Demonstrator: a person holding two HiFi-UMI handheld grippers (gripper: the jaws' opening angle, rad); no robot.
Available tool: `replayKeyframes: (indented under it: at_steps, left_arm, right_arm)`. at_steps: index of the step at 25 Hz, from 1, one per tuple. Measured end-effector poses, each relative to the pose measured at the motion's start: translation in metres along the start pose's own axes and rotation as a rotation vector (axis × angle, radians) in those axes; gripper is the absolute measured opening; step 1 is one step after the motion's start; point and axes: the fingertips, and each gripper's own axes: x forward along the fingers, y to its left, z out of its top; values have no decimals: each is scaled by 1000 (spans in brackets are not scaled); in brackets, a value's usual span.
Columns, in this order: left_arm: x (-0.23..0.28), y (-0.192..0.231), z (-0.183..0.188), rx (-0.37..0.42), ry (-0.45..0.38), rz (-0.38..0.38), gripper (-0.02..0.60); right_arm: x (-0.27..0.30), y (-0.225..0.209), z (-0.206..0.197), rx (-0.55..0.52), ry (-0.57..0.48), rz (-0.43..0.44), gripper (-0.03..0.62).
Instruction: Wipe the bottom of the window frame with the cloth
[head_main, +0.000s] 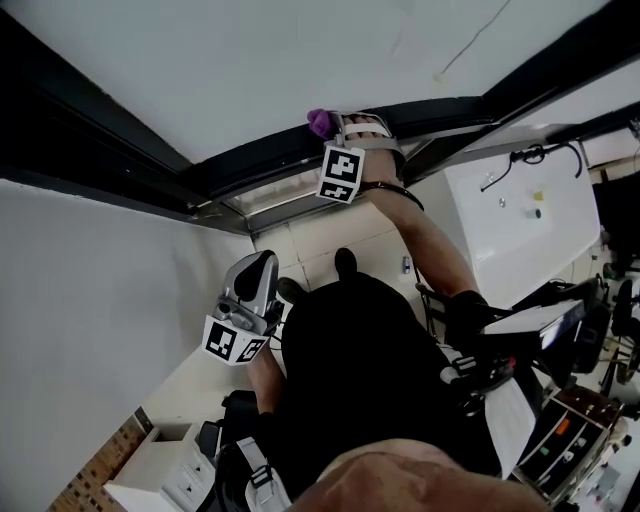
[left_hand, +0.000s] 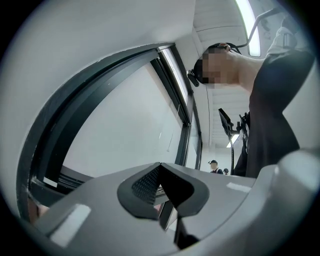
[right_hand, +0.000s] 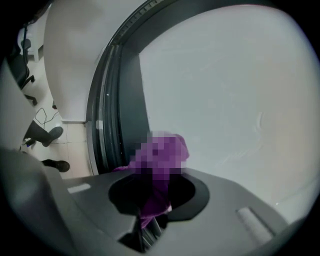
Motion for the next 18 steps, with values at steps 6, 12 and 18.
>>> replayKeyframes:
  at_steps: [6,12,18]
  left_arm:
    - [-12,8,3,6,-7,34,0]
    - [-19,11,10,18,-13,45,0]
    - [-38,20,18,32,-34,95,0]
  right_arm:
    - [-52,-20,46,290,-293,17,72]
    - [-136,-24,207,714,-983,418,72]
    - [-96,0,277,696,-883,475,72]
